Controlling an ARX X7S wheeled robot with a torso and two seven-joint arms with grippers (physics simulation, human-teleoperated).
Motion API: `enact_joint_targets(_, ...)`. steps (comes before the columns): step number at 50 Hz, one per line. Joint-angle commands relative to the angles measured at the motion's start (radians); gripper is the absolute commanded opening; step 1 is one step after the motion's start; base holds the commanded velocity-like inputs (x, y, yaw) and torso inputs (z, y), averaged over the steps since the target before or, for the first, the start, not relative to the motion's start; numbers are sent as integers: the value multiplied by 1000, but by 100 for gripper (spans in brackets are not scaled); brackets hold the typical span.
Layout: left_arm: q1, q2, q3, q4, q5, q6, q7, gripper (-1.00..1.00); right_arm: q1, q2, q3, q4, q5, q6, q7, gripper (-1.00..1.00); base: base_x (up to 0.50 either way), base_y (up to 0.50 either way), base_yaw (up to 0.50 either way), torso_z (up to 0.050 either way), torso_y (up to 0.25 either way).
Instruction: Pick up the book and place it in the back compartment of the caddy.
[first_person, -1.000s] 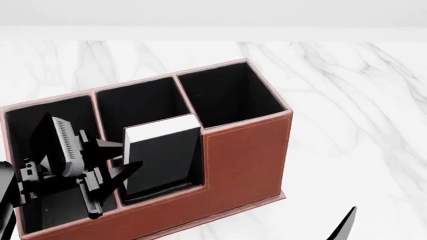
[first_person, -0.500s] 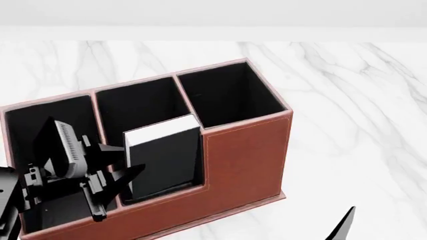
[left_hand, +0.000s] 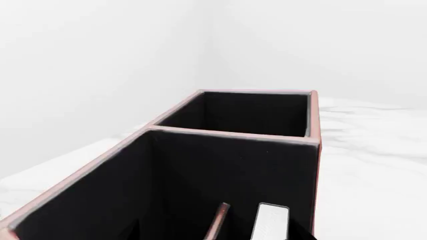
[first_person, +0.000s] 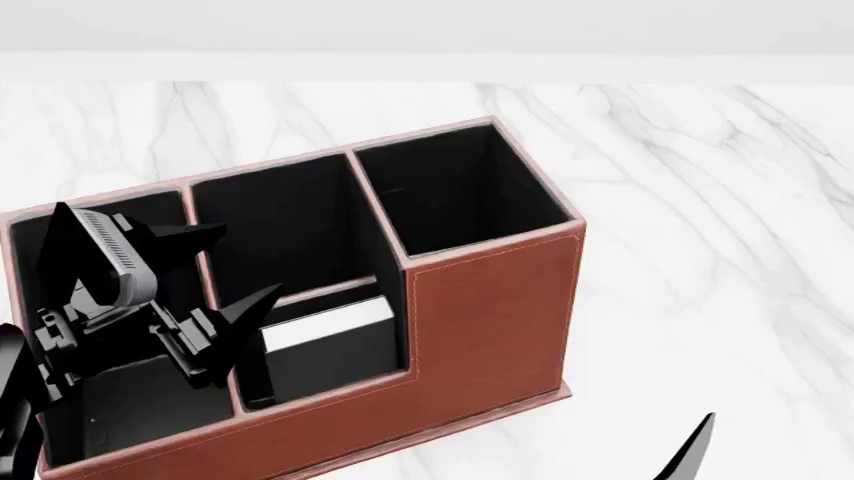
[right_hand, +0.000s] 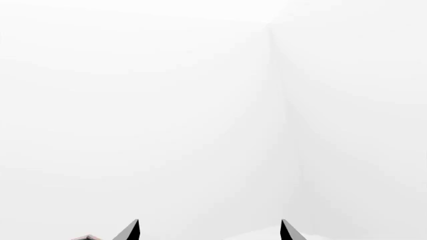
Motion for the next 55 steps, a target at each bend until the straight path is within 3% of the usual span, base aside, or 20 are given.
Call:
enact_joint_targets(1, -1, 4, -22, 0, -8, 1, -8, 100, 0, 1, 0, -2, -1, 2, 4, 100, 0, 0, 0, 0, 0)
enact_joint_targets(15, -29, -18, -102, 6, -55, -91, 95, 100, 16, -8, -18, -4, -38, 35, 9, 100, 0, 0, 0, 0, 0)
enact_joint_targets(16, 64, -13, -103, 156, -61, -226, 91, 100, 27, -11, -19, 5, -35, 39, 8, 100, 0, 0, 0, 0, 0)
enact_joint_targets(18, 135, -10, -107, 437, -62, -348, 65, 100, 30, -11, -21, 6, -29, 42, 5, 100, 0, 0, 0, 0, 0)
enact_joint_targets(20, 281, -8, -128, 737, -97, -606, 51, 100, 42, -8, -25, -27, -28, 81, 3, 100, 0, 0, 0, 0, 0)
enact_joint_targets(22, 326, -10, -130, 994, -103, -695, 41, 100, 46, -3, -26, -61, -37, 107, 4, 100, 0, 0, 0, 0, 0)
enact_joint_targets(24, 393, -6, -155, 1129, -138, -733, 49, 100, 58, 0, -25, -99, -50, 142, 7, 100, 0, 0, 0, 0, 0)
enact_joint_targets(42, 673, -3, -241, 1863, -281, -1086, 5, 100, 165, 18, -19, -351, -91, 399, 5, 100, 0, 0, 0, 1, 0)
enact_joint_targets(55, 705, -8, -254, 2141, -351, -1202, -27, 100, 188, 44, 2, -529, -106, 518, 4, 100, 0, 0, 0, 0, 0)
